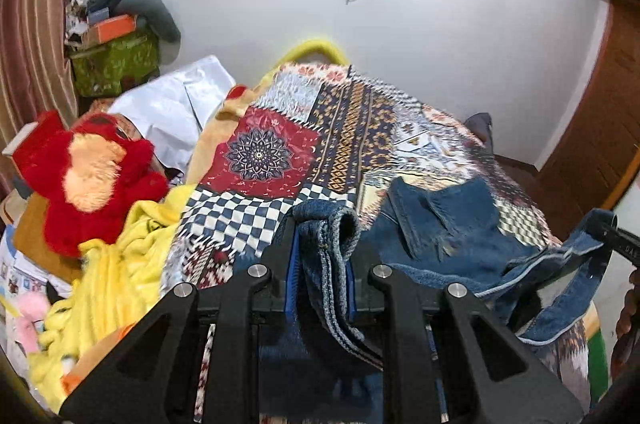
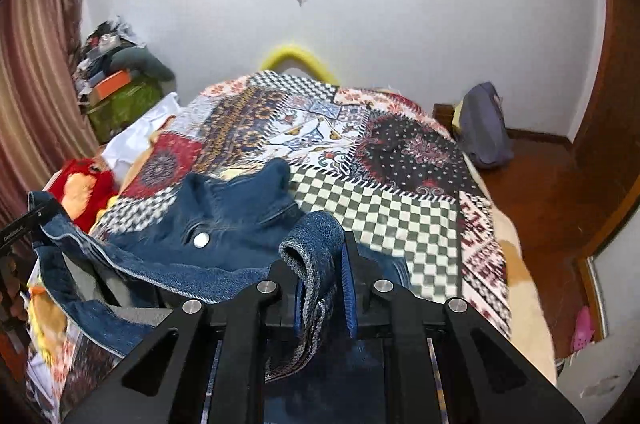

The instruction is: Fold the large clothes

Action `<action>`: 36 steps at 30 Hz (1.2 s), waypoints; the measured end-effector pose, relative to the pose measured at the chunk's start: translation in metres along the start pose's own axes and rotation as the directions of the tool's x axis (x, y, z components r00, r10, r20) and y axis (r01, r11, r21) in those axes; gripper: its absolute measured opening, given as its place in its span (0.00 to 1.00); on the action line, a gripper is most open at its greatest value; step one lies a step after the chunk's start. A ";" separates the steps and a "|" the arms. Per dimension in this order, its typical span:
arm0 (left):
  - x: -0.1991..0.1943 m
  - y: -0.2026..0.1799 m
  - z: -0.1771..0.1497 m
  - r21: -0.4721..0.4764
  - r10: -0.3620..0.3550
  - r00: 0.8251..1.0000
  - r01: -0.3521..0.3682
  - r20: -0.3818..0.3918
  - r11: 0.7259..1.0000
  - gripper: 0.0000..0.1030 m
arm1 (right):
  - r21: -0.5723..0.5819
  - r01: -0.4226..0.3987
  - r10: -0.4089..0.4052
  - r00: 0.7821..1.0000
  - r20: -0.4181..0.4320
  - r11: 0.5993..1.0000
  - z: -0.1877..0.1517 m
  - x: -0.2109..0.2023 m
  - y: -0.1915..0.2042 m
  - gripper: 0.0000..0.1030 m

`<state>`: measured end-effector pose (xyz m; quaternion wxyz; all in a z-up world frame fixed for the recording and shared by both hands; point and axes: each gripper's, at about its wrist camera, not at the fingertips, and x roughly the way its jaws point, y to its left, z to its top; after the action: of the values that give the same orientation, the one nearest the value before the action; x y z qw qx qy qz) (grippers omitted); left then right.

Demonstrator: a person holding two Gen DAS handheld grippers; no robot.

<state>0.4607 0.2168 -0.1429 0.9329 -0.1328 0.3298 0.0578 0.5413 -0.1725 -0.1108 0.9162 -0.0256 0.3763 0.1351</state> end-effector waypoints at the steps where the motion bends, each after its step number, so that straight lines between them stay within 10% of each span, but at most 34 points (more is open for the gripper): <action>1: 0.012 0.001 0.000 0.000 0.011 1.000 -0.011 -0.016 1.000 0.17 | 0.009 -0.002 0.002 1.000 -0.013 1.000 0.001 0.010 -0.002 0.12; 8: 0.119 0.019 -0.035 -0.022 0.079 0.974 -0.086 -0.213 0.996 0.19 | 0.079 0.053 -0.038 0.984 -0.171 0.995 -0.023 0.120 -0.022 0.13; 14: 0.147 0.024 -0.055 -0.002 0.072 0.955 -0.076 -0.286 0.997 0.24 | 0.094 0.005 0.013 0.982 -0.187 0.996 -0.030 0.132 -0.039 0.15; 19: 0.141 0.022 -0.046 0.050 0.127 0.946 -0.118 -0.297 0.992 0.29 | 0.063 0.284 -0.275 0.953 -0.125 0.957 -0.011 0.098 -0.074 0.15; 27: 0.071 0.029 -0.003 0.085 0.188 0.970 -0.177 -0.153 0.981 0.65 | 0.052 0.170 -0.160 0.976 -0.149 0.984 -0.015 0.042 -0.089 0.15; 36: 0.060 0.006 -0.044 0.252 0.145 0.953 -0.076 -0.266 0.965 0.81 | -0.105 -0.044 0.021 0.976 -0.215 0.994 -0.041 0.047 0.005 0.15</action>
<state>0.4796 0.2109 -0.2153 0.8808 -0.0078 0.4706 0.0507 0.5440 -0.1628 -0.1722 0.8653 -0.0837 0.4651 0.1669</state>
